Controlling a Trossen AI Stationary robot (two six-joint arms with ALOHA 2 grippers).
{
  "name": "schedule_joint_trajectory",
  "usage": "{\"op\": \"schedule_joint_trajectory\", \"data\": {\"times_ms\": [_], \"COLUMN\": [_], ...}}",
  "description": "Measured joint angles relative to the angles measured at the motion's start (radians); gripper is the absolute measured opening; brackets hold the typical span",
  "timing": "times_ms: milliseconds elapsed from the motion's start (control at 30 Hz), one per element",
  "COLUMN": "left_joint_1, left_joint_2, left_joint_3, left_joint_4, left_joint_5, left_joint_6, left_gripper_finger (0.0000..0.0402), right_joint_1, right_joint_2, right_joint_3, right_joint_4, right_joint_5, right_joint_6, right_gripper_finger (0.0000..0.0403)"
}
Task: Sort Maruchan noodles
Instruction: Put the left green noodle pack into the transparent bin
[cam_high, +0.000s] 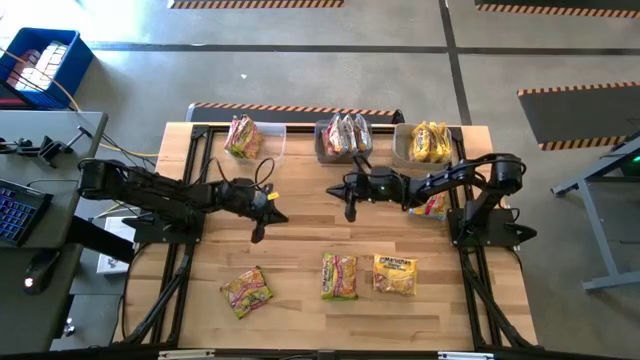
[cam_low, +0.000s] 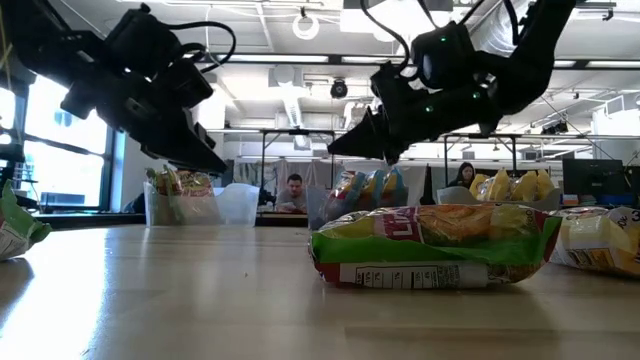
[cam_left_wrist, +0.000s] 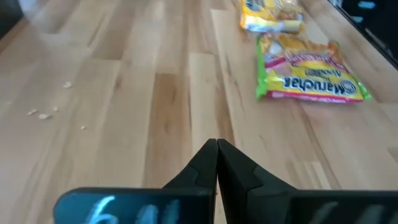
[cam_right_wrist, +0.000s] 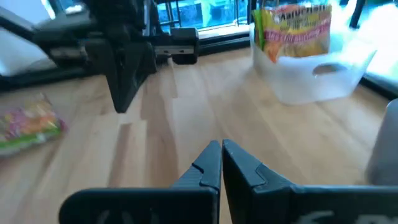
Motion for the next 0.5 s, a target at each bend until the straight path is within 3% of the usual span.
{"op": "schedule_joint_trajectory", "data": {"times_ms": [167, 500], "left_joint_1": [-0.009, -0.082], "left_joint_2": [0.004, 0.028], "left_joint_3": [0.002, 0.002], "left_joint_4": [0.004, 0.002], "left_joint_5": [0.0, -0.065], "left_joint_6": [0.044, 0.043], "left_gripper_finger": [0.0, 0.0], "right_joint_1": [0.03, 0.061], "right_joint_2": [0.0, 0.0], "right_joint_3": [0.004, 0.005], "right_joint_4": [-0.009, 0.011], "right_joint_5": [-0.023, -0.024], "right_joint_6": [0.103, 0.024], "right_gripper_finger": [0.0, 0.0]}}
